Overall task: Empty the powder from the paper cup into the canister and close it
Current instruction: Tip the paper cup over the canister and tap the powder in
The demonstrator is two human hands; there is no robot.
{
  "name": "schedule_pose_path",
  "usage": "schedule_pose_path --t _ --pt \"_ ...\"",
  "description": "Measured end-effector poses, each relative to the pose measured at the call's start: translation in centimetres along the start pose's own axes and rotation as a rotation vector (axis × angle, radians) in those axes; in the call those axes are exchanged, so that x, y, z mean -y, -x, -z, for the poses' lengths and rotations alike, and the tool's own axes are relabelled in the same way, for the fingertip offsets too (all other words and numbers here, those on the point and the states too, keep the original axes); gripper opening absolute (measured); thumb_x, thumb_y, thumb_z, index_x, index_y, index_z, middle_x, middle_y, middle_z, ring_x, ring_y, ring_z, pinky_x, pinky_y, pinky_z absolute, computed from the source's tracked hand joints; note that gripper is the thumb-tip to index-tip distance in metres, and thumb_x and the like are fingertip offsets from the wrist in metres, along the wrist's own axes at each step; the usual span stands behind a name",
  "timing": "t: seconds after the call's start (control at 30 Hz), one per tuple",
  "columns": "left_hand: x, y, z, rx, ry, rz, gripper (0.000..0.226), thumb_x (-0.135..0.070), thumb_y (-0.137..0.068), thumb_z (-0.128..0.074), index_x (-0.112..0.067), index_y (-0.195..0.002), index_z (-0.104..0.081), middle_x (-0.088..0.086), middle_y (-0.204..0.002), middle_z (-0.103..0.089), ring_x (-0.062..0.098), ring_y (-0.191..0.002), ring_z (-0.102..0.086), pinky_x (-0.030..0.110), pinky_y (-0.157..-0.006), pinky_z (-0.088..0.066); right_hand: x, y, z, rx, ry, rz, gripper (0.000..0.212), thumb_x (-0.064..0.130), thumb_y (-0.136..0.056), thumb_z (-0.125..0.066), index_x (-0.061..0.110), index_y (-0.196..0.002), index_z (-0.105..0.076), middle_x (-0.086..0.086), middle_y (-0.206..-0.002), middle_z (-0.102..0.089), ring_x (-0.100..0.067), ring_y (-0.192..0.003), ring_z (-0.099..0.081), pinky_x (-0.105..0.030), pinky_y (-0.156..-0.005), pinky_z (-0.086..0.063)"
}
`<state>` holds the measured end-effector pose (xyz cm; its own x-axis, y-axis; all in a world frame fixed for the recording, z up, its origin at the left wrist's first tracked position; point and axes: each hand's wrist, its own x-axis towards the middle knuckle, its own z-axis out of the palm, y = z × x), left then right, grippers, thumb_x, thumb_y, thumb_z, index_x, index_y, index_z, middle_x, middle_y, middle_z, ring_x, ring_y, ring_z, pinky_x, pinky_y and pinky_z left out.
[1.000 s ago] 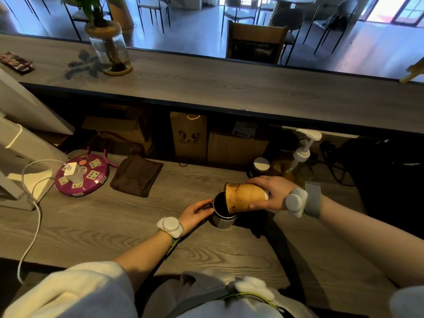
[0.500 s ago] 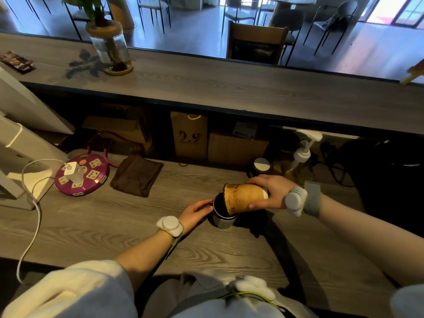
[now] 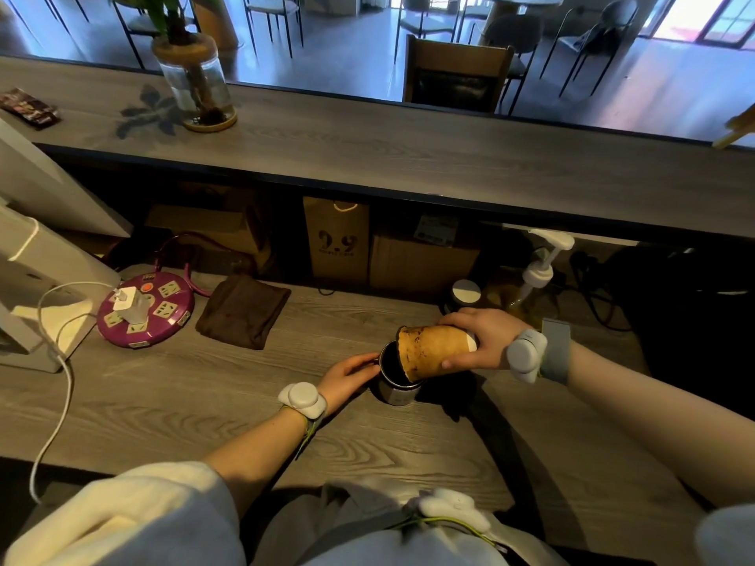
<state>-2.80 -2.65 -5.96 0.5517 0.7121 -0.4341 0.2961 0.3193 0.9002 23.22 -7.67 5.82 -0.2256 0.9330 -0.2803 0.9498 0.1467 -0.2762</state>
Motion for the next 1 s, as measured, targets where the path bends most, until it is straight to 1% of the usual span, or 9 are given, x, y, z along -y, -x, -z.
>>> schedule_pose_path --t 0.13,0.2,0.3,0.33,0.47,0.63,0.73,0.87,1.0 --pt "-0.13 0.07 -0.05 0.003 0.014 0.008 0.043 -0.023 -0.092 -0.056 -0.019 -0.134 -0.05 -0.002 -0.122 -0.058 0.005 -0.104 -0.057 0.009 -0.073 -0.05 0.16 0.1 0.0 -0.006 -0.001 -0.002 0.077 0.066 -0.071 -0.061 0.027 -0.134 -0.043 -0.001 -0.124 -0.058 -0.018 -0.108 -0.057 -0.032 -0.087 -0.051" --pt "-0.11 0.08 0.02 0.007 0.01 0.01 0.043 -0.024 -0.091 -0.056 -0.02 -0.134 -0.051 -0.002 -0.123 -0.058 0.006 -0.106 -0.056 0.011 -0.076 -0.049 0.22 0.07 0.04 -0.002 0.0 -0.001 0.077 0.067 -0.071 -0.061 0.026 -0.134 -0.043 -0.001 -0.124 -0.058 -0.018 -0.108 -0.057 -0.032 -0.087 -0.051" --pt "-0.05 0.05 0.13 0.011 -0.012 0.006 0.043 -0.025 -0.091 -0.056 -0.02 -0.133 -0.051 -0.001 -0.125 -0.058 0.011 -0.115 -0.054 0.017 -0.088 -0.045 0.28 0.0 0.18 0.004 0.007 -0.003 0.077 0.068 -0.071 -0.06 0.026 -0.134 -0.044 -0.001 -0.124 -0.058 -0.018 -0.107 -0.057 -0.032 -0.086 -0.05" --pt "-0.07 0.07 0.16 0.014 -0.013 0.006 0.042 -0.025 -0.091 -0.056 -0.02 -0.133 -0.051 -0.001 -0.125 -0.057 0.012 -0.116 -0.054 0.018 -0.088 -0.045 0.32 -0.01 0.22 0.004 0.008 -0.003 0.078 0.068 -0.071 -0.06 0.026 -0.134 -0.044 -0.001 -0.124 -0.058 -0.018 -0.107 -0.057 -0.032 -0.086 -0.05" --pt "-0.24 0.15 0.06 0.019 -0.01 0.013 0.043 -0.024 -0.092 -0.055 -0.019 -0.134 -0.05 -0.003 -0.122 -0.057 0.01 -0.112 -0.053 0.012 -0.081 -0.046 0.29 0.05 0.15 -0.001 0.017 0.009 0.077 0.069 -0.071 -0.059 0.028 -0.133 -0.043 0.0 -0.122 -0.058 -0.017 -0.105 -0.057 -0.031 -0.085 -0.051" --pt "-0.02 -0.02 0.23 0.01 -0.018 0.02 0.041 -0.026 -0.091 -0.056 -0.023 -0.132 -0.052 -0.002 -0.122 -0.059 0.015 -0.118 -0.054 0.025 -0.094 -0.044 0.3 -0.21 0.22 0.01 0.042 0.009 0.079 0.072 -0.07 -0.057 0.028 -0.134 -0.042 0.0 -0.121 -0.059 -0.017 -0.104 -0.058 -0.033 -0.085 -0.052" --pt "0.04 -0.07 0.26 0.016 -0.026 0.025 0.041 -0.028 -0.091 -0.057 -0.025 -0.131 -0.053 -0.004 -0.122 -0.058 0.015 -0.118 -0.054 0.028 -0.096 -0.045 0.3 -0.26 0.29 0.015 0.045 0.011 0.079 0.071 -0.07 -0.058 0.028 -0.134 -0.042 -0.001 -0.122 -0.059 -0.018 -0.104 -0.058 -0.032 -0.085 -0.052" --pt "-0.17 -0.02 0.16 0.019 -0.033 0.024 0.038 -0.027 -0.092 -0.055 -0.027 -0.13 -0.053 -0.007 -0.121 -0.058 0.013 -0.116 -0.053 0.028 -0.093 -0.045 0.45 -0.32 0.4 0.027 0.046 0.012 0.078 0.069 -0.072 -0.059 0.027 -0.135 -0.041 -0.001 -0.123 -0.058 -0.018 -0.105 -0.058 -0.031 -0.084 -0.051" --pt "-0.2 -0.06 0.24 0.028 -0.035 0.047 0.038 -0.029 -0.092 -0.055 -0.03 -0.129 -0.052 -0.006 -0.121 -0.058 0.015 -0.117 -0.053 0.033 -0.097 -0.045 0.66 -0.22 0.45 0.025 0.046 0.0 0.077 0.067 -0.072 -0.06 0.027 -0.135 -0.042 -0.002 -0.124 -0.057 -0.019 -0.106 -0.057 -0.032 -0.085 -0.05"
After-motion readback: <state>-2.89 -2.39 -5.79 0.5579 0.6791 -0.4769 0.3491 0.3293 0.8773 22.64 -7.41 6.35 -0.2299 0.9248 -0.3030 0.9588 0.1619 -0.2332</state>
